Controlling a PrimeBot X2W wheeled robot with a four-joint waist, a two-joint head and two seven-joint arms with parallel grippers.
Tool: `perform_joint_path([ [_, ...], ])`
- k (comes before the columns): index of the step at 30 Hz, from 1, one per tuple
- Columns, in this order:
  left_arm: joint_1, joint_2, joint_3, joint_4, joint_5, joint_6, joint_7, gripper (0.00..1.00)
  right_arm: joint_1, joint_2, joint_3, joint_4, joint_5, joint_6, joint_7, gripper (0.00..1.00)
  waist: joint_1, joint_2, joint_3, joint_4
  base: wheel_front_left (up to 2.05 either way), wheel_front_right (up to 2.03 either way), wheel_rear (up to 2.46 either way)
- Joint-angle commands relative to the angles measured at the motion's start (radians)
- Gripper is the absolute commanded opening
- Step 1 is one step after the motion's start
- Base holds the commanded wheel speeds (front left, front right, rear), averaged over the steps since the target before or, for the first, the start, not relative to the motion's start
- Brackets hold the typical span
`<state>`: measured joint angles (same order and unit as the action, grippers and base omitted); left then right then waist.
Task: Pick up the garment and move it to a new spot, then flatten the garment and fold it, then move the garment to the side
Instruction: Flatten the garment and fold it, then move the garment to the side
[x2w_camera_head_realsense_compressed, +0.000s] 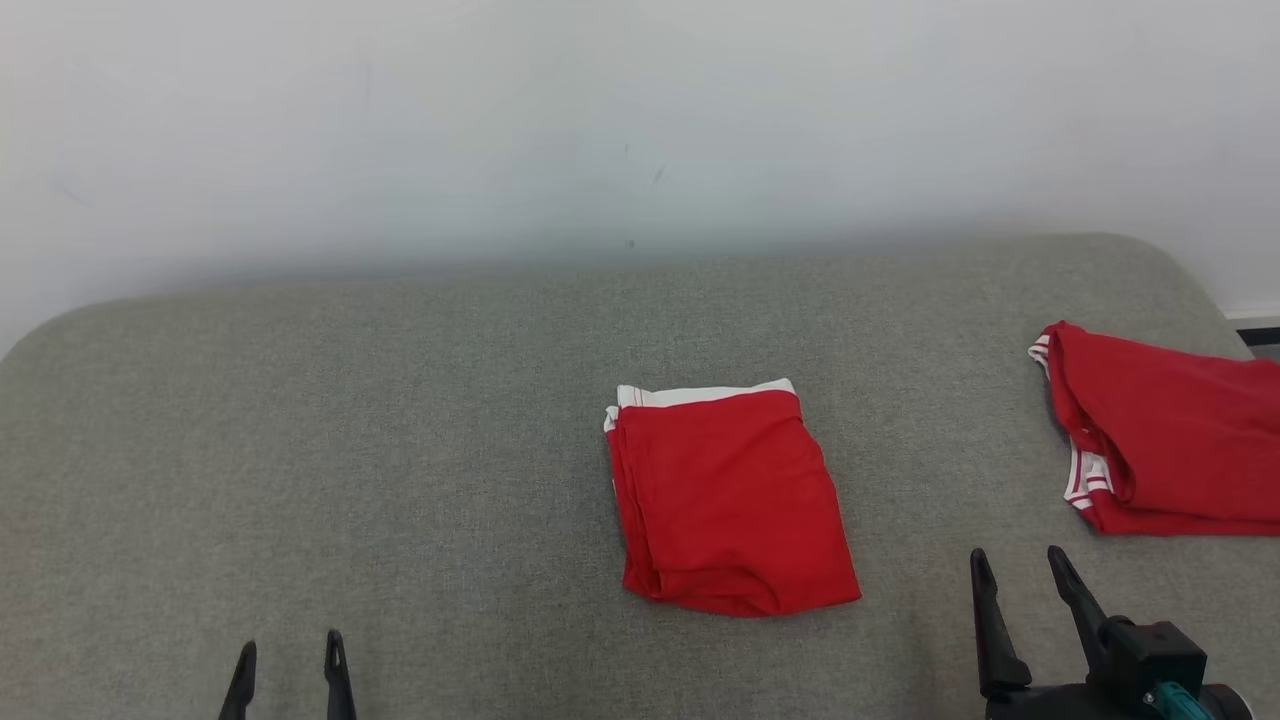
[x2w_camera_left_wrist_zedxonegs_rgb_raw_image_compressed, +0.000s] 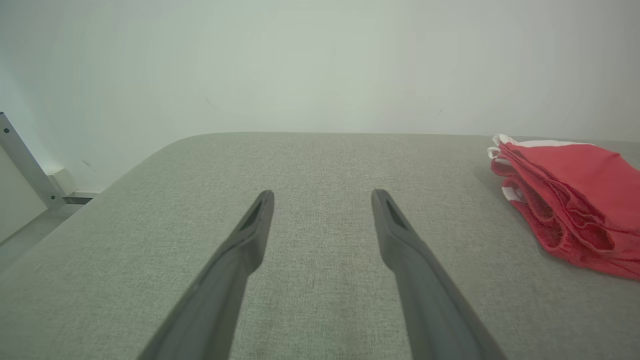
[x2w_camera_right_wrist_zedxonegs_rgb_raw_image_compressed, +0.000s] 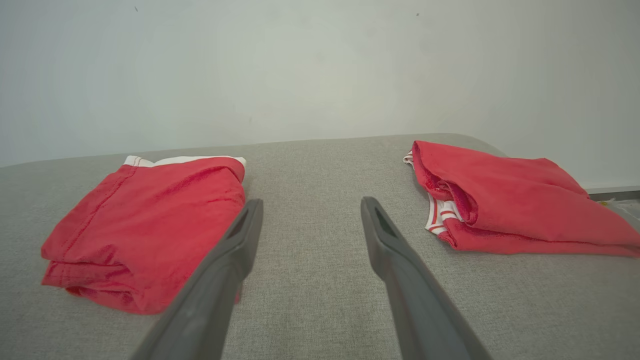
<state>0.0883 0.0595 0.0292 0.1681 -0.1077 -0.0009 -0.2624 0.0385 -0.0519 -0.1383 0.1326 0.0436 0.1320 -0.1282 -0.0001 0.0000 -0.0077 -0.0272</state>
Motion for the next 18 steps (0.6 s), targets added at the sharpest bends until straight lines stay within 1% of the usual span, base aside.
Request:
perform_joint_path([
  [1,0.018,-0.001,0.004,0.009,0.000,-0.004,-0.003,1.00,0.010,0.003,0.000,0.006,-0.003,-0.002,-0.007,1.00,0.0001,0.0000,-0.005,-0.003,0.00,0.00,0.00],
  [10,0.031,-0.004,0.011,0.045,0.011,-0.010,-0.003,1.00,0.016,0.003,-0.001,0.031,-0.017,-0.002,0.010,1.00,0.0001,0.0000,-0.014,-0.006,0.00,0.00,0.00],
  [18,0.023,-0.006,0.016,0.042,0.019,-0.015,-0.003,1.00,0.010,0.003,0.013,0.015,-0.026,-0.002,0.022,1.00,0.0001,0.0000,-0.001,-0.009,0.00,0.00,0.00],
])
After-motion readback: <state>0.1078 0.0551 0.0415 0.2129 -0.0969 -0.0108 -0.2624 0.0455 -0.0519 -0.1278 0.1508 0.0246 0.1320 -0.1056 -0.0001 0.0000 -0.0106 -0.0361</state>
